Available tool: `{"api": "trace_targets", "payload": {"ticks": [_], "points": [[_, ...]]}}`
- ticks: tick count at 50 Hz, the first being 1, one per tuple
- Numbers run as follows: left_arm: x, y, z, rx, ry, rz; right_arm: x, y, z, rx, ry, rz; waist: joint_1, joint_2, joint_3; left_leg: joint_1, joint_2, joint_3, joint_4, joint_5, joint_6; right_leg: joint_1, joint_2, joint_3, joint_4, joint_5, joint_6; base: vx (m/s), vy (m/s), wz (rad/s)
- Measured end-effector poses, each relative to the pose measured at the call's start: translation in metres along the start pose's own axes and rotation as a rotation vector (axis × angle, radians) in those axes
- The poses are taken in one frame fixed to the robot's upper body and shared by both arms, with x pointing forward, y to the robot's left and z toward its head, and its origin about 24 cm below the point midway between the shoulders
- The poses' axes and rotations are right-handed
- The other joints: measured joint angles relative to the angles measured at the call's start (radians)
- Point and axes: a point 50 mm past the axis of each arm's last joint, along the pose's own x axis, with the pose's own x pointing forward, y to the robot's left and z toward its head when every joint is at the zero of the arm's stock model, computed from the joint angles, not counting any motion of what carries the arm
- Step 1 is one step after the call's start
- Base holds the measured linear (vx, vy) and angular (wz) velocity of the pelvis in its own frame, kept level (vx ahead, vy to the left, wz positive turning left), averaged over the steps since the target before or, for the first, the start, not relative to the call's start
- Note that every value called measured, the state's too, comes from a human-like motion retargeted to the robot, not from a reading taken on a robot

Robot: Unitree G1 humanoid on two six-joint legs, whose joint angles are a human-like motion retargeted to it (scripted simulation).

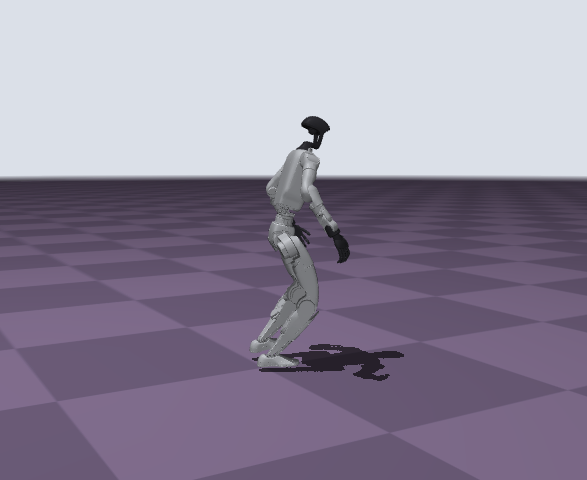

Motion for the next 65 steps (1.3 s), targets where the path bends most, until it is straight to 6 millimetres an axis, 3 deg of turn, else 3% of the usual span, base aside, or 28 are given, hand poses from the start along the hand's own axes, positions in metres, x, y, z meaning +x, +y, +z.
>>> {"api": "trace_targets", "payload": {"ticks": [5, 8, 10, 12, 15, 19, 22, 25, 30, 33, 35, 38, 40, 43, 47, 52, 58, 65], "points": [[-0.016, -0.016, -0.031, -0.086, 0.099, -0.024, -0.006, 0.022, 0.001, -0.003, -0.042, 0.071, -0.029, -0.111, -0.065, 0.072, -0.298, 0.062, -0.659, 0.2, -0.007, 0.106, -0.126, 0.097, 0.172, 0.199, 0.141, 1.03, -0.02, 0.44], [-0.026, -0.004, -0.04, -0.124, 0.119, 0.075, -0.016, 0.029, -0.019, 0.029, 0.011, 0.086, -0.062, -0.155, -0.074, 0.067, -0.351, 0.033, -0.493, 0.15, 0.053, 0.093, -0.176, 0.162, 0.442, 0.277, 0.14, 1.04, -0.1, 0.03], [-0.031, 0.016, -0.039, -0.105, 0.112, 0.186, -0.025, 0.037, -0.041, 0.051, 0.085, 0.097, -0.078, -0.183, -0.053, 0.066, -0.354, 0.025, -0.271, 0.035, 0.11, 0.058, -0.215, 0.197, 0.617, 0.29, 0.096, 1.02, -0.08, -0.17], [-0.028, 0.04, -0.024, -0.057, 0.067, 0.299, -0.034, 0.053, -0.064, 0.065, 0.18, 0.152, -0.102, -0.215, -0.028, 0.084, -0.361, 0.012, -0.146, -0.046, 0.144, -0.037, -0.26, 0.213, 0.705, 0.233, 0.031, 0.95, -0.1, 0.21], [-0.016, 0.065, 0.014, 0.004, -0.058, 0.38, -0.051, 0.07, -0.096, 0.072, 0.327, 0.301, -0.159, -0.254, -0.014, 0.186, -0.398, -0.032, -0.203, -0.046, 0.135, -0.215, -0.327, 0.213, 0.618, 0.126, -0.009, 0.95, -0.15, 0.58], [-0.007, 0.062, 0.057, 0.028, -0.237, 0.319, -0.07, 0.066, -0.124, 0.127, 0.454, 0.399, -0.173, -0.189, 0.02, 0.386, -0.315, -0.094, -0.265, -0.046, 0.029, -0.291, -0.261, 0.13, 0.242, 0.126, 0.055, 1.03, -0.21, -0.12], [-0.004, 0.047, 0.067, -0.036, -0.312, 0.239, -0.072, 0.052, -0.129, 0.206, 0.469, 0.312, -0.141, -0.09, 0.029, 0.429, -0.197, -0.154, -0.129, -0.045, -0.04, -0.266, -0.141, 0.045, 0.037, 0.22, 0.098, 0.98, -0.21, -0.52], [-0.004, 0.032, 0.055, -0.114, -0.284, 0.184, -0.06, 0.032, -0.118, 0.276, 0.409, 0.146, -0.104, -0.017, 0.033, 0.376, -0.056, -0.152, 0.178, 0.004, -0.055, -0.234, -0.066, -0.022, 0.068, 0.249, 0.058, 0.91, -0.19, -0.24], [0.003, -0.004, 0.022, -0.154, -0.114, 0.07, -0.02, -0.006, -0.06, 0.263, 0.203, -0.134, -0.024, 0.038, 0.071, 0.072, 0.082, -0.134, 0.545, -0.024, 0.034, -0.165, -0.02, -0.076, 0.191, 0.074, -0.042, 0.79, -0.13, -0.08], [0.009, -0.029, 0.0, -0.127, -0.006, -0.032, 0.003, -0.01, -0.018, 0.232, 0.079, -0.175, 0.027, 0.032, 0.077, -0.129, 0.073, -0.098, 0.405, -0.046, 0.052, -0.119, -0.029, -0.071, 0.185, 0.011, -0.036, 0.74, -0.04, -0.01], [0.008, -0.044, -0.017, -0.107, 0.071, -0.107, 0.011, -0.002, 0.003, 0.225, 0.012, -0.151, 0.062, 0.025, 0.074, -0.193, 0.053, -0.071, 0.217, -0.035, 0.029, -0.076, -0.038, -0.052, 0.153, -0.011, -0.021, 0.77, 0.03, -0.14], [-0.001, -0.063, -0.045, -0.069, 0.199, -0.218, 0.015, 0.015, 0.018, 0.209, -0.041, -0.08, 0.084, 0.015, 0.054, -0.18, -0.012, -0.05, -0.13, 0.077, -0.029, 0.006, -0.052, -0.025, 0.073, -0.024, -0.001, 0.74, 0.07, -0.02], [-0.01, -0.071, -0.063, -0.051, 0.281, -0.272, 0.015, 0.029, 0.016, 0.192, -0.035, -0.029, 0.073, -0.002, 0.026, -0.14, -0.069, -0.037, -0.3, 0.165, -0.053, 0.045, -0.075, -0.005, 0.047, -0.038, 0.009, 0.7, 0.1, 0.23], [-0.022, -0.076, -0.083, -0.034, 0.374, -0.309, 0.008, 0.051, -0.003, 0.172, 0.037, 0.045, 0.058, -0.021, 0.001, -0.059, -0.131, -0.022, -0.376, 0.239, -0.057, 0.1, -0.107, 0.034, 0.062, -0.039, 0.026, 0.65, 0.12, 0.12], [-0.032, -0.068, -0.098, -0.029, 0.443, -0.288, -0.008, 0.079, -0.041, 0.159, 0.186, 0.153, 0.04, -0.04, -0.019, 0.042, -0.192, -0.007, -0.398, 0.231, -0.027, 0.122, -0.191, 0.03, 0.172, 0.017, 0.026, 0.56, 0.13, 0.02], [-0.034, -0.047, -0.102, -0.039, 0.461, -0.196, -0.035, 0.106, -0.084, 0.181, 0.359, 0.281, 0.002, -0.065, -0.008, 0.172, -0.279, -0.006, -0.457, 0.199, 0.005, 0.064, -0.273, 0.039, 0.32, 0.072, 0.026, 0.47, 0.12, 0.19], [-0.035, -0.026, -0.1, -0.039, 0.455, -0.104, -0.056, 0.113, -0.111, 0.239, 0.459, 0.322, -0.036, -0.064, 0.029, 0.333, -0.331, -0.051, -0.561, 0.172, 0.01, -0.045, -0.261, 0.057, 0.274, 0.052, 0.046, 0.43, 0.08, 0.24], [-0.029, -0.021, -0.09, -0.022, 0.396, -0.085, -0.058, 0.098, -0.115, 0.289, 0.453, 0.25, -0.046, -0.005, 0.053, 0.44, -0.288, -0.122, -0.601, 0.105, 0.003, -0.145, -0.167, 0.068, 0.011, 0.114, 0.096, 0.43, 0.01, 0.27]]}}
